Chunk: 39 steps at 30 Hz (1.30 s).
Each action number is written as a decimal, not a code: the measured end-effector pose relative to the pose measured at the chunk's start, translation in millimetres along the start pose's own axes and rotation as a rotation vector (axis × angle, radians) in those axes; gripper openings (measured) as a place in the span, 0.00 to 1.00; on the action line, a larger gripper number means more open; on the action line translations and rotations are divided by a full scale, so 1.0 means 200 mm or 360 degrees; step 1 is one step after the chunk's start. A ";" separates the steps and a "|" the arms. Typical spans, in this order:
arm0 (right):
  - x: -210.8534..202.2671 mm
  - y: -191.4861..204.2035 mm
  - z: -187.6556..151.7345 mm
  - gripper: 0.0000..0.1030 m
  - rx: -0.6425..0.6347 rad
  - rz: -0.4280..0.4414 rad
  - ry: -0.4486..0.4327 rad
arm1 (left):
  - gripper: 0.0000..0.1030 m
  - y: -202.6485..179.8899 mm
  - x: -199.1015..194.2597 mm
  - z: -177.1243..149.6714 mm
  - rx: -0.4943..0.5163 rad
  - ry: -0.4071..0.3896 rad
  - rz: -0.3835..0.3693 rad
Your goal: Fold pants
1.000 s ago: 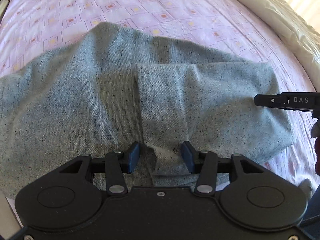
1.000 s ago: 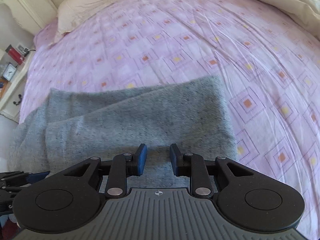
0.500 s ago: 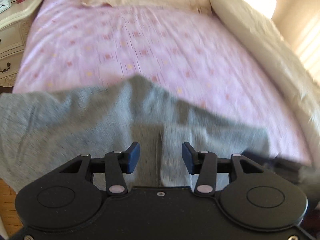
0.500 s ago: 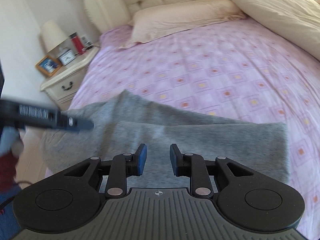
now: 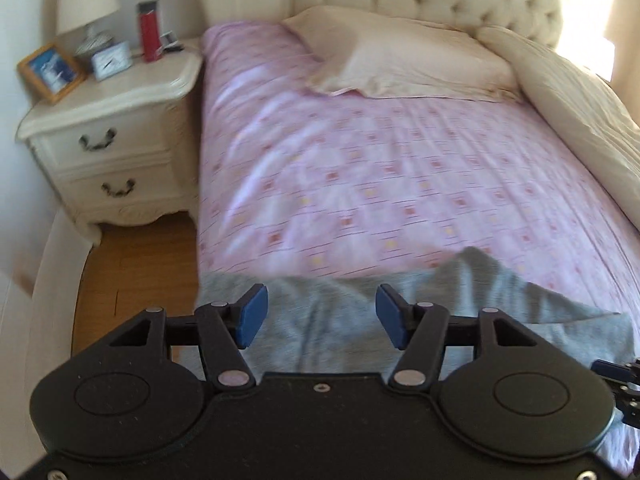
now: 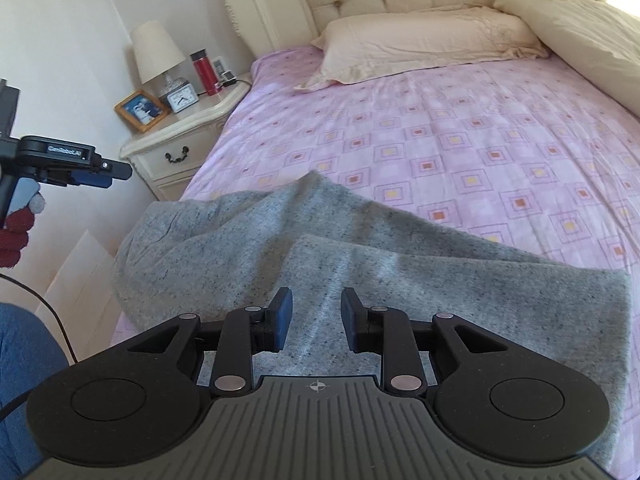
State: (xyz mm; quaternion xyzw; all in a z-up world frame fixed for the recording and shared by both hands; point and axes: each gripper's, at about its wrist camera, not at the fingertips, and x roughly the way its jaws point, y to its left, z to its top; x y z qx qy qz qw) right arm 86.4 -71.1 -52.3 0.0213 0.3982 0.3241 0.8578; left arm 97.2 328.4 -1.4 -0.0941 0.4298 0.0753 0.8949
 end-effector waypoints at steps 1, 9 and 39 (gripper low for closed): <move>0.01 0.02 -0.01 0.27 -0.0025 0.0009 0.0018 | 0.62 0.06 0.03 -0.02 -0.0038 0.0011 0.0014; 0.13 0.10 -0.07 0.35 -0.0173 0.0022 0.0212 | 0.61 0.40 0.24 -0.26 -0.0346 0.0166 -0.0057; 0.20 0.12 -0.08 0.36 -0.0219 0.0009 0.0309 | 0.71 0.78 0.54 -0.55 -0.1175 0.0257 -0.0740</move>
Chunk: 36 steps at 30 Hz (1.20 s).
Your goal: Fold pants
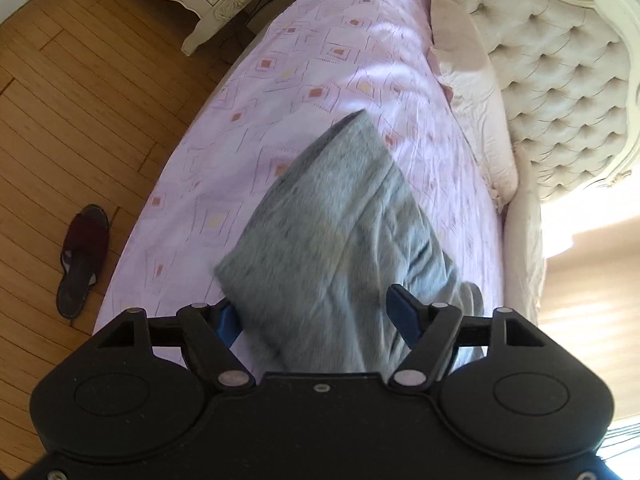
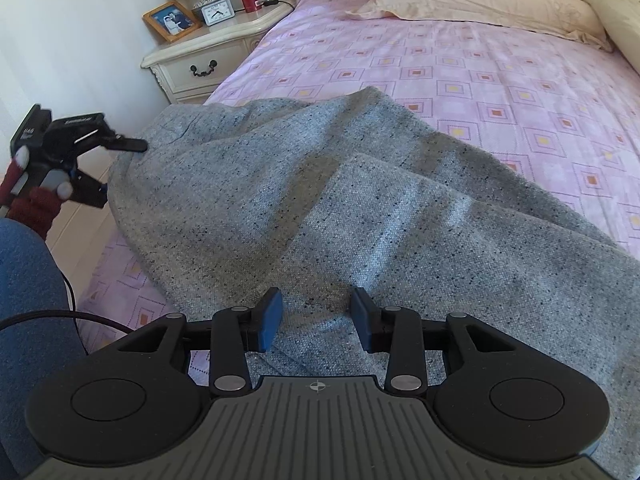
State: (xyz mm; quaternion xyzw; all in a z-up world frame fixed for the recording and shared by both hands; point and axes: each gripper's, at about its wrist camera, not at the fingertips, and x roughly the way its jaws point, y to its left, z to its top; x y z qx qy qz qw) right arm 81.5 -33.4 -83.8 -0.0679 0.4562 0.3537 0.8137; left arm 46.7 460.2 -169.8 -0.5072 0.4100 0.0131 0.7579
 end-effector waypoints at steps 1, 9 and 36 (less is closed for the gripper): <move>0.00 0.00 0.00 0.36 0.0002 0.0000 0.0000 | 0.71 -0.02 0.02 0.02 0.0014 0.0001 0.0023; 0.00 0.01 0.01 0.36 -0.0003 0.0002 -0.0012 | 0.57 -0.09 0.04 0.05 0.0025 -0.0065 0.0031; -0.21 -0.12 0.02 0.36 0.0154 -0.0103 -0.0073 | 0.29 -1.48 0.01 -0.54 0.1254 -0.0028 -0.0116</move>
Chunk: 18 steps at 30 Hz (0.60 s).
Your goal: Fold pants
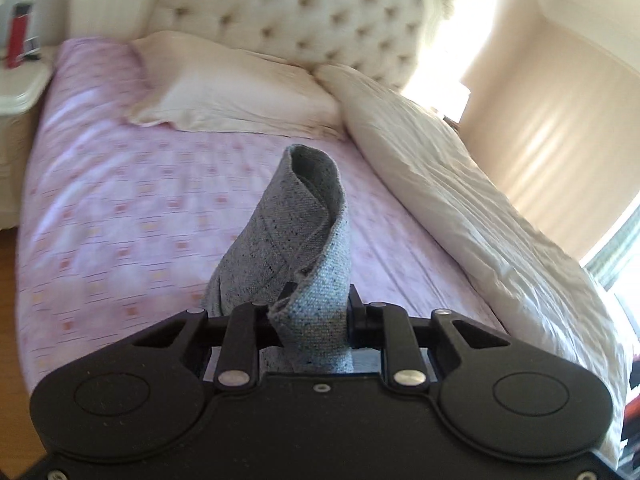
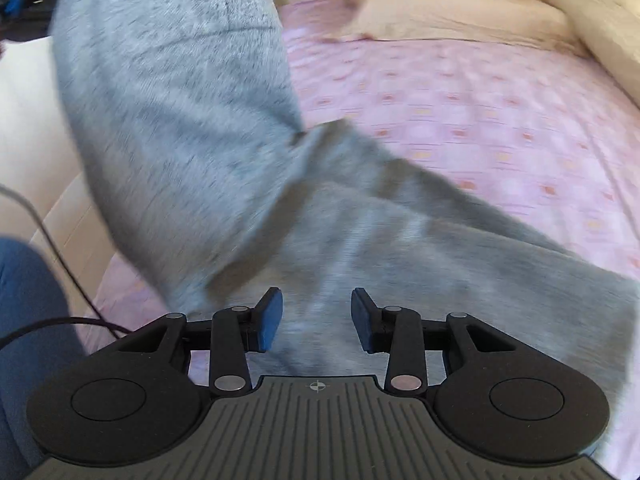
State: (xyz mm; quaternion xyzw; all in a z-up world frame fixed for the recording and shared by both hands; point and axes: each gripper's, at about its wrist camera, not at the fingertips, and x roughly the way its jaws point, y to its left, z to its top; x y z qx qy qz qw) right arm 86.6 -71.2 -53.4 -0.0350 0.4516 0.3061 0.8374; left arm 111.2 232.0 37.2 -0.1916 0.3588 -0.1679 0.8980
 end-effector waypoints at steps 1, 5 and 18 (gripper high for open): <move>-0.01 -0.03 0.00 0.36 0.0041 -0.0028 0.0002 | 0.29 -0.06 0.05 -0.01 0.0028 0.0031 -0.0027; -0.04 -0.20 -0.02 0.36 0.0220 -0.0224 0.0087 | 0.29 -0.27 0.30 -0.08 0.0119 0.0177 -0.0104; -0.39 -0.57 -0.07 0.37 0.0643 -0.0606 -0.0231 | 0.40 -0.63 0.48 -0.10 0.0114 0.0337 -0.0264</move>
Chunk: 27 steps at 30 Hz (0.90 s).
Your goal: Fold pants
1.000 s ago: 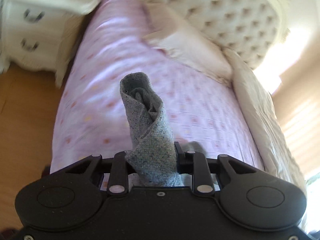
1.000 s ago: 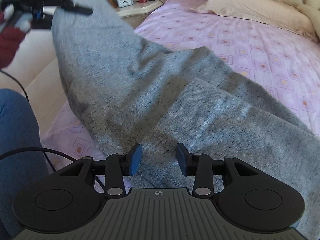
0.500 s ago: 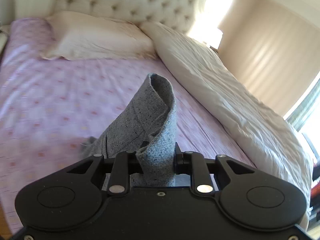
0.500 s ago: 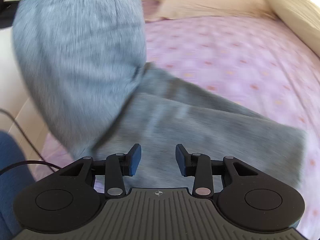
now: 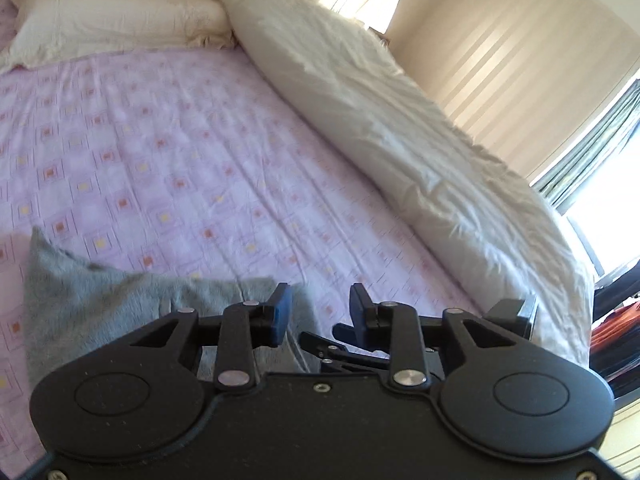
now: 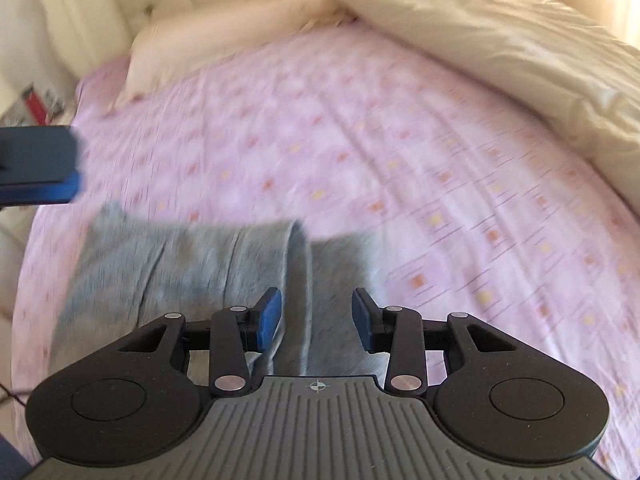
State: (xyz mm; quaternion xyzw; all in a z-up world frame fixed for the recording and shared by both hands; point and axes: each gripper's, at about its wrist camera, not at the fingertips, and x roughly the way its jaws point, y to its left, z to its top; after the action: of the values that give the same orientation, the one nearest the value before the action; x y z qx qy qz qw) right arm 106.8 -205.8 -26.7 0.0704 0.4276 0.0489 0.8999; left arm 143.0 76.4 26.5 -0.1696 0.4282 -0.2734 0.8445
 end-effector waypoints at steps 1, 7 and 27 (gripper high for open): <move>-0.02 -0.02 0.01 0.37 0.0022 0.0013 -0.0057 | 0.41 0.00 -0.03 0.02 -0.0006 -0.0018 0.0021; 0.08 -0.17 0.00 0.46 0.0501 0.0492 0.0113 | 0.51 0.27 -0.18 -0.04 -0.0148 -0.0021 0.0335; 0.14 -0.07 -0.12 0.58 0.0412 0.0209 0.0345 | 0.51 0.76 -0.25 -0.41 -0.0451 0.0081 0.0555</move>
State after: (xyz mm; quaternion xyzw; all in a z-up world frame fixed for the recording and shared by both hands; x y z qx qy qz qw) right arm 106.2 -213.9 -65.1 0.2077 0.5192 0.0595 0.8269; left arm 100.0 223.7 -67.5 -0.2030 0.5062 -0.0645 0.8357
